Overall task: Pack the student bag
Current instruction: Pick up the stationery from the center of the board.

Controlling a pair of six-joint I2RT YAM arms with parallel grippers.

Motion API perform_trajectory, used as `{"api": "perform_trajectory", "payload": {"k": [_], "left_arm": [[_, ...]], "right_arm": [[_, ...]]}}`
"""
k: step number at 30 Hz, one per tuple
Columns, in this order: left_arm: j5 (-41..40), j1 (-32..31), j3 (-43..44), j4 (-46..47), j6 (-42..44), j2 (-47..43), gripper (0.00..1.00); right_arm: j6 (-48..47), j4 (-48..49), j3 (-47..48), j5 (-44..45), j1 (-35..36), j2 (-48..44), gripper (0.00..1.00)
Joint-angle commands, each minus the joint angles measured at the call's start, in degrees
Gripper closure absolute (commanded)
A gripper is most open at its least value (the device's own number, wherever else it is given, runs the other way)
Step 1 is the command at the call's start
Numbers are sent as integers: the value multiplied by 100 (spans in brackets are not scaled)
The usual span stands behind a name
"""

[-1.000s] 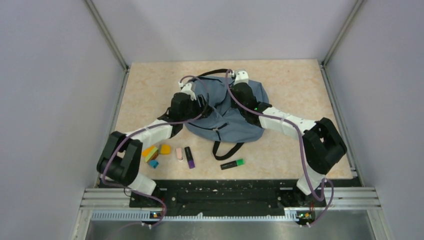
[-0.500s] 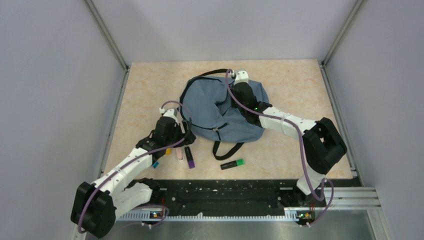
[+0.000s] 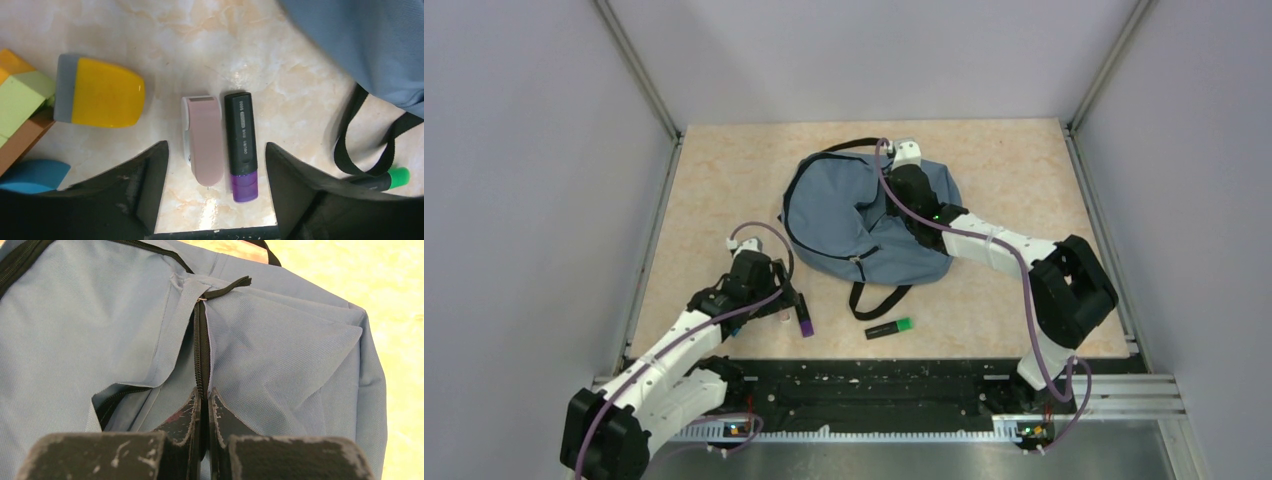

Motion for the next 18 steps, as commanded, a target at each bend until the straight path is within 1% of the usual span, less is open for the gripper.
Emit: {"api": "perform_trajectory", "payload": {"k": [1,3,4,6,10,16,18], "left_arm": [[-245,-3,-33,-162,-55,93,33],[-346,-5,12,-249,-42,175,48],[-379,-6,32,-275,-42,216,54],[-372,0,36,-263,-34,250,58],[-366,-5,36,-253,-34,328,58],[-373,-2,62,-232,-31,421,48],[-338,0,49,-178,-33,446,47]], "right_arm": [[-25,350,177,-67,-55,-402,100],[-20,335,170,-61,-59,-409,100],[-24,335,167,-48,-55,-414,100],[-25,324,167,-30,-55,-418,100],[-27,298,170,-19,-55,-418,100],[-21,289,165,-28,-56,-418,100],[-21,287,149,-28,-55,-418,100]]}}
